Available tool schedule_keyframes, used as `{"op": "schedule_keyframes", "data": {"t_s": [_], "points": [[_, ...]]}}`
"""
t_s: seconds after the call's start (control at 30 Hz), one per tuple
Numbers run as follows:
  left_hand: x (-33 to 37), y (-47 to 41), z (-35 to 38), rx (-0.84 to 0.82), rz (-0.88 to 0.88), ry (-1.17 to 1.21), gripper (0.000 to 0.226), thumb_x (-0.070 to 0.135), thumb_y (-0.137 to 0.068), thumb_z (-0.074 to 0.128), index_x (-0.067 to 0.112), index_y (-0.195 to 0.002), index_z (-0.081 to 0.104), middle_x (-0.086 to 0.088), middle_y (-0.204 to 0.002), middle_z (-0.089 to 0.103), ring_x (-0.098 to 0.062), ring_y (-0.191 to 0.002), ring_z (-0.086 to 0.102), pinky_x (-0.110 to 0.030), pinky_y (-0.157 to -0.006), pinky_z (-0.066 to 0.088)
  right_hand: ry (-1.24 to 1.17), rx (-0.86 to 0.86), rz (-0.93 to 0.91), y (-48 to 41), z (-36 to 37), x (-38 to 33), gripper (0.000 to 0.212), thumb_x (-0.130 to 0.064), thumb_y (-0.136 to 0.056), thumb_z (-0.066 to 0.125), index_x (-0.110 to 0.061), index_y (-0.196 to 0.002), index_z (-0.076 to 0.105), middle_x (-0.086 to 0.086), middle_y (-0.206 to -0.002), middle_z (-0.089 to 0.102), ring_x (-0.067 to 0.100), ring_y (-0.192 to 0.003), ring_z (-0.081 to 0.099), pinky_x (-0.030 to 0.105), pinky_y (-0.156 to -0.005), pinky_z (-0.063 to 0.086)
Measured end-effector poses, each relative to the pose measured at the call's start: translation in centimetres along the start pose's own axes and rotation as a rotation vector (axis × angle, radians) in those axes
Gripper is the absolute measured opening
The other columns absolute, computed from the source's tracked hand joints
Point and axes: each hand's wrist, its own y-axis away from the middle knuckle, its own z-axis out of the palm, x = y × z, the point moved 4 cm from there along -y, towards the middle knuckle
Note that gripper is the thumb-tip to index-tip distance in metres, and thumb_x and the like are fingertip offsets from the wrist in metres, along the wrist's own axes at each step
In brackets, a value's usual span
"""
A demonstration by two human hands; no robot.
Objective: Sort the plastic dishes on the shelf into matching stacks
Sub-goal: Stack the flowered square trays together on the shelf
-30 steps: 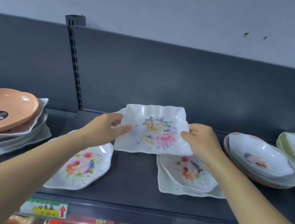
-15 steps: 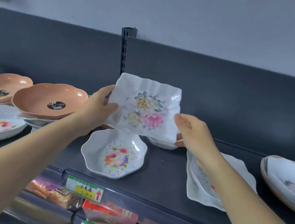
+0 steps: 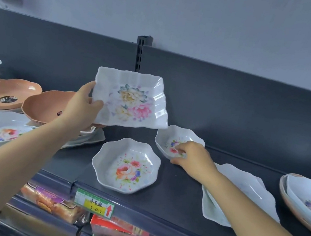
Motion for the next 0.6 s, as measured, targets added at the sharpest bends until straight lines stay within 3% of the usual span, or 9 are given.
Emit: {"op": "schedule_keyframes", "data": {"t_s": [0.07, 0.2, 0.33, 0.43, 0.6], "points": [[-0.3, -0.1, -0.8, 0.027, 0.004, -0.028, 0.042, 0.010, -0.091, 0.044, 0.026, -0.129, 0.048, -0.013, -0.097, 0.065, -0.033, -0.082, 0.063, -0.038, -0.070, 0.055, -0.018, -0.008, 0.006, -0.6, 0.5, 0.0, 0.042, -0.036, -0.081, 0.071, -0.017, -0.117, 0.066, 0.001, -0.113, 0.065, 0.024, -0.100, 0.057, 0.029, -0.080, 0.046], [-1.7, -0.7, -2.4, 0.064, -0.014, -0.055, 0.046, 0.013, -0.088, 0.047, 0.028, -0.132, 0.048, -0.011, -0.109, 0.067, -0.034, -0.098, 0.065, -0.051, -0.090, 0.052, -0.137, 0.060, 0.036, -1.7, 0.2, 0.9, 0.037, -0.037, -0.080, 0.070, -0.011, -0.106, 0.070, 0.000, -0.097, 0.062, 0.022, -0.092, 0.057, 0.025, -0.066, 0.039], [-2.9, -1.3, -2.8, 0.080, -0.040, -0.063, 0.047, 0.012, -0.090, 0.049, 0.029, -0.134, 0.047, -0.011, -0.108, 0.066, -0.037, -0.101, 0.062, -0.047, -0.091, 0.049, -0.195, 0.118, 0.128, -3.0, -1.4, 3.6, 0.050, -0.041, -0.079, 0.073, -0.013, -0.120, 0.065, 0.000, -0.120, 0.062, 0.019, -0.111, 0.056, 0.029, -0.089, 0.043], [-3.5, -1.8, -2.7, 0.058, -0.038, -0.061, 0.048, 0.018, -0.085, 0.050, 0.033, -0.130, 0.050, -0.007, -0.111, 0.067, -0.033, -0.102, 0.064, -0.052, -0.096, 0.049, -0.152, 0.141, 0.204, -4.5, -2.1, 5.8, 0.050, -0.039, -0.079, 0.072, -0.005, -0.116, 0.064, 0.004, -0.110, 0.061, 0.023, -0.104, 0.056, 0.030, -0.085, 0.044], [-4.0, -2.7, -1.2, 0.021, -0.045, -0.027, 0.050, 0.018, -0.084, 0.050, 0.036, -0.131, 0.049, -0.013, -0.111, 0.068, -0.037, -0.101, 0.064, -0.051, -0.093, 0.051, -0.192, 0.091, 0.383, -6.2, -2.0, 8.0, 0.055, -0.034, -0.081, 0.071, 0.004, -0.119, 0.059, 0.014, -0.124, 0.062, 0.031, -0.115, 0.057, 0.038, -0.094, 0.048]]}}
